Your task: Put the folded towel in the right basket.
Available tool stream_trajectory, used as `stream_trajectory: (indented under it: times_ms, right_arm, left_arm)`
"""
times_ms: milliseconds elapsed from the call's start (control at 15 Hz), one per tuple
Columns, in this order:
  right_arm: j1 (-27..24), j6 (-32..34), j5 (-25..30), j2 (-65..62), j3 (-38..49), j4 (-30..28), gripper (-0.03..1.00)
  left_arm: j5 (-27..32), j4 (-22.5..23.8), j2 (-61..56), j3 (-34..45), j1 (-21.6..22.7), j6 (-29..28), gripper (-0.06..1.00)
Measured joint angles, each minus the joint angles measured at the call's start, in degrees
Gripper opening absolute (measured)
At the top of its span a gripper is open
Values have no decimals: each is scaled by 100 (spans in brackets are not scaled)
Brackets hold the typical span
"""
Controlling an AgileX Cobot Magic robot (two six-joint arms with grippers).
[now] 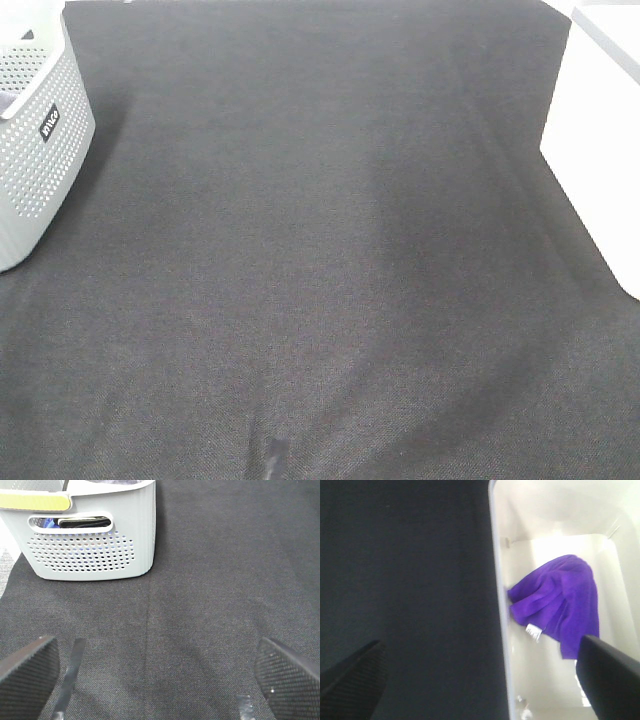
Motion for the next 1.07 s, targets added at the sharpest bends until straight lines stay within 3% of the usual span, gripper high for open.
stream_trajectory:
  times_ms: [200,333,533,800,1067]
  right_arm:
    - [17,-74,-487,-1570,1811,201,96]
    - [17,-172,-922,-2710,3461,201,96]
    - [17,-567,-1255,-5117,5569,321,96]
    - [17,-751,-1283,-7282,7036,327,96]
    - [23,-882,-1146,-8205,7666,327,96]
  left_arm:
    - [0,0,0,0,0,0,99]
    - [0,0,0,0,0,0,99]
    - [0,0,0,0,0,0,99]
    - [0,0,0,0,0,0,99]
    - [0,0,0,0,0,0,99]
